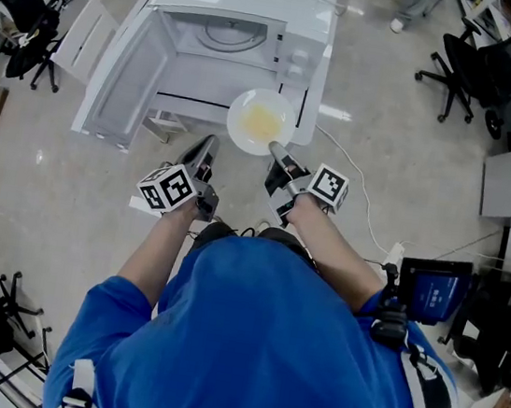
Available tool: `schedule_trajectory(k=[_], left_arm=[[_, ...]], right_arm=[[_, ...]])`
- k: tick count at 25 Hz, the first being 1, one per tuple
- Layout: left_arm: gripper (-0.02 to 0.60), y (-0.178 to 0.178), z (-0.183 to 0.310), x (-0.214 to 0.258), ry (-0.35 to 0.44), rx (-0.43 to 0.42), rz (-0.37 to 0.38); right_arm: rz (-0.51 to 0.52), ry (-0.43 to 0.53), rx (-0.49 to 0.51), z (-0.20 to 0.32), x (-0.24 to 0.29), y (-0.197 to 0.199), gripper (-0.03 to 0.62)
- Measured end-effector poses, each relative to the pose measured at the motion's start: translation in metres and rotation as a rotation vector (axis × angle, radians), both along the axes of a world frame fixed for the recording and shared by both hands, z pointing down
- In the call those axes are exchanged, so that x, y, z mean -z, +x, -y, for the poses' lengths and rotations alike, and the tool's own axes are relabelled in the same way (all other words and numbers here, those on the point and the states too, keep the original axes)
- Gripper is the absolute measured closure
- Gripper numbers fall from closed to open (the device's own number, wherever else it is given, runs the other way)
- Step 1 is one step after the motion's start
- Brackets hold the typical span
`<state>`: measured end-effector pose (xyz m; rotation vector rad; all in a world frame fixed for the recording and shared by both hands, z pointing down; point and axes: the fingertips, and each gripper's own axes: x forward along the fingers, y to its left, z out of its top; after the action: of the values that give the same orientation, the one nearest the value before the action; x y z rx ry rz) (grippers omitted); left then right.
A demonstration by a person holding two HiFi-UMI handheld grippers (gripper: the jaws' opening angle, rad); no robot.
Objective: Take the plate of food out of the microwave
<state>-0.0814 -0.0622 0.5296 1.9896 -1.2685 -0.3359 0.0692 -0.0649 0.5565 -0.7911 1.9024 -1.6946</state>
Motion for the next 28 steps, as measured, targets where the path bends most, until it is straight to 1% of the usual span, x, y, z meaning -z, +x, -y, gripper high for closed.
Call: schedule_trajectory(k=[6, 11, 17, 28], left_arm=[[0.568, -0.017, -0.014, 0.012, 0.019, -0.019, -0.009], [0.571, -0.041, -0.026, 0.012, 0.005, -0.036, -0.009], [0.571, -0.066, -0.026, 0.009, 0.002, -0.040, -0.017], [0.572, -0.065, -0.026, 0.008, 0.001, -0.050, -0.009]], right_arm=[[-0.015, -0.023, -0.047, -0.019, 0.000, -0.003, 0.576], [-0.030, -0.016, -0.078, -0.032, 0.008, -0.016, 0.576], [-0.033, -0.014, -0.103, -0.036, 0.007, -0.037, 0.576], [-0.033, -0.008, -0.121, -0.038, 0.008, -0.037, 0.576]])
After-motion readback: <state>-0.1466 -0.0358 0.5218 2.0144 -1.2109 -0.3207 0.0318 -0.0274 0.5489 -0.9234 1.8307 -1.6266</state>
